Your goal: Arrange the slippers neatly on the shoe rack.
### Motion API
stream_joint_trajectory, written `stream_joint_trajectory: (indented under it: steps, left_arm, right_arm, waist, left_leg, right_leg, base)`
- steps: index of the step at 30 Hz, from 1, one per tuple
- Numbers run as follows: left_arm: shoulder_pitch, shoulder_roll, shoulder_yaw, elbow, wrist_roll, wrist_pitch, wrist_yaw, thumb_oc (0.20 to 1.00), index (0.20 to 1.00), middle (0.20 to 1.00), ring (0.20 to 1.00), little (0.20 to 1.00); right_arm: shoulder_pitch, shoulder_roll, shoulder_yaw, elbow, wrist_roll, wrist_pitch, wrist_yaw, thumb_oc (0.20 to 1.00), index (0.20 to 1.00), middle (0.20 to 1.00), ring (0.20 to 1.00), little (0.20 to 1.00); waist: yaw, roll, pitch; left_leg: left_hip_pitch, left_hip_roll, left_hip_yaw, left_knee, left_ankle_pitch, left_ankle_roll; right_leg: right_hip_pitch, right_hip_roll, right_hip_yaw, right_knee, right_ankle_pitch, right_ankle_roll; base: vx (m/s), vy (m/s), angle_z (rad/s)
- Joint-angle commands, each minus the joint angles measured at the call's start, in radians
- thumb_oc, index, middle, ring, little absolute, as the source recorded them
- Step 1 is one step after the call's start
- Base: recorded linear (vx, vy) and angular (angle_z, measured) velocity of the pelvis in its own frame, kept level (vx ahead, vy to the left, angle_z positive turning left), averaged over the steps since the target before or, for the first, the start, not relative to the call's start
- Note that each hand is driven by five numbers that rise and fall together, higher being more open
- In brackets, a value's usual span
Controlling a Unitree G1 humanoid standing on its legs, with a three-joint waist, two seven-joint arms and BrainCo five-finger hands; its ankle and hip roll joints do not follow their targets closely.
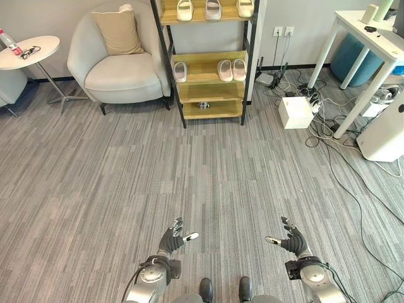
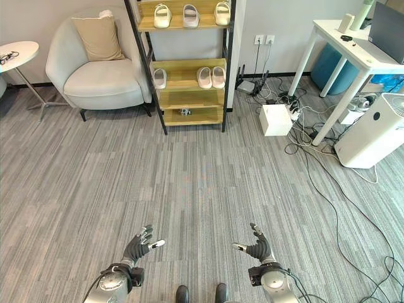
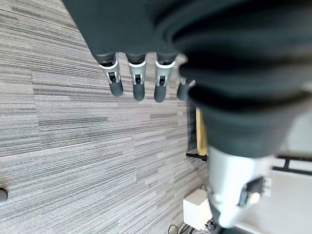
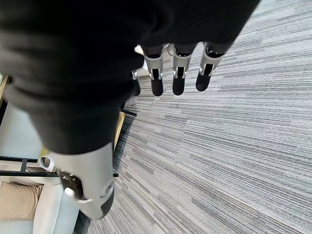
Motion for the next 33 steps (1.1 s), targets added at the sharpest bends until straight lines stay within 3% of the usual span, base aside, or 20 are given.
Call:
stream_joint_trajectory:
  steps: [1, 33]
  left_arm:
    - [-0.037, 0.008, 0.029, -0.01, 0.001, -0.036, 0.012, 1.0, 1.0, 1.0, 1.0, 1.0]
    - [-0.021, 0.005, 0.04, -0.045, -0.068, -0.039, -0.004, 1.0, 1.0, 1.0, 1.0, 1.0]
  right_arm:
    - [-0.006, -0.008, -0.024, -0.072, 0.012, -0.054, -0.03, 1.0, 1.0, 1.0, 1.0, 1.0]
    - [0.0, 0.011, 0.007, -0.024, 0.059, -0.053, 0.002, 1.0, 1.0, 1.0, 1.0, 1.0]
  waist:
    - [0.0, -0.04, -0.023]
    - [-0.002, -0.043, -0.03]
  left_leg:
    - [0.022, 0.065, -0.044, -0.006, -0.095, -0.058]
    - [0.033, 0.056, -0.045, -0.006, -0.102, -0.056]
  right_leg:
    - [0.041, -0.117, 0.023, 0.002, -0.107, 0.119]
    - [0.05, -0.122, 0.014, 0.002, -0.104, 0.116]
  base:
    - [-0.01, 0.001, -0.03]
    - [0.0, 0.0, 0.0]
